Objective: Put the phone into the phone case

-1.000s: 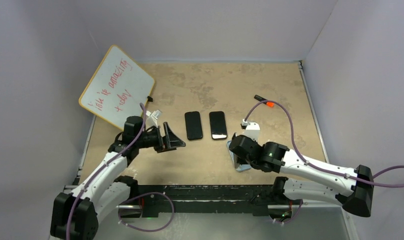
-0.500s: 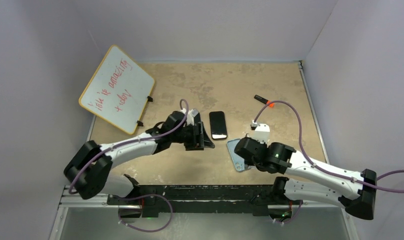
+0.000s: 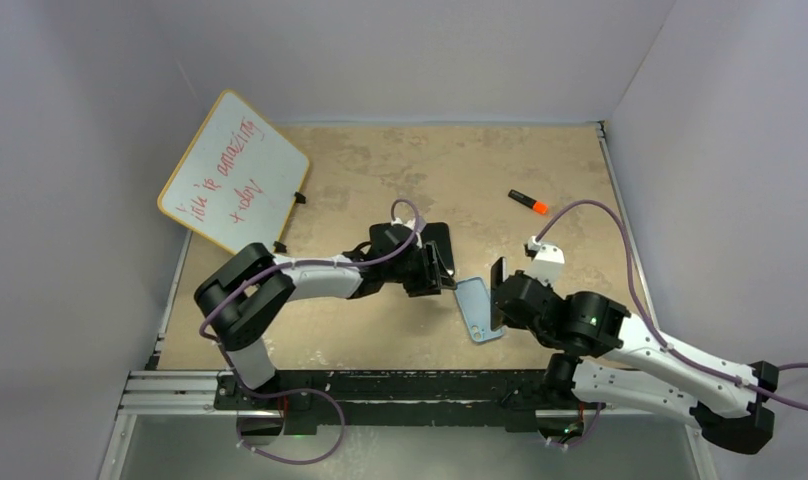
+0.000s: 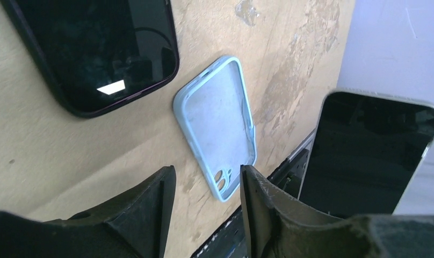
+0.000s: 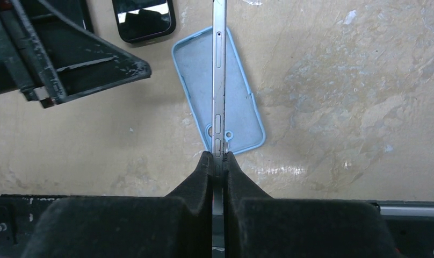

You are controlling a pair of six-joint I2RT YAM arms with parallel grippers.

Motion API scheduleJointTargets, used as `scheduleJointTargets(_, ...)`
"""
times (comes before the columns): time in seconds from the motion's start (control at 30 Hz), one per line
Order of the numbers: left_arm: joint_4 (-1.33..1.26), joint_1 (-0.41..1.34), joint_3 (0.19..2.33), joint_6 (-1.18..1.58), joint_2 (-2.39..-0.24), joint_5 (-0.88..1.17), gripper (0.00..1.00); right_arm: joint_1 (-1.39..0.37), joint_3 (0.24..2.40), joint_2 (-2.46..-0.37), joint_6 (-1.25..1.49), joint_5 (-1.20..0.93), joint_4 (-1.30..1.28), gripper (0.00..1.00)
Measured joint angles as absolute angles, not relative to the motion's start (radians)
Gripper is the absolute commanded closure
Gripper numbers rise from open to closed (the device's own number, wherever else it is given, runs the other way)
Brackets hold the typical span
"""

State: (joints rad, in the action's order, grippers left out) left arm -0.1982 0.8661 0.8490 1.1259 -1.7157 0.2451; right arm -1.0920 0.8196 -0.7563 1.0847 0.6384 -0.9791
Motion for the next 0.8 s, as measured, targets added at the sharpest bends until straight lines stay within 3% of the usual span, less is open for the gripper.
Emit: scheduleJointTargets(0.8, 0.097, 0.957, 1.167, 1.114, -1.950, 0.046, 0.65, -1.092, 0.806, -0.565, 1.082, 0.668, -1.013, 1.00)
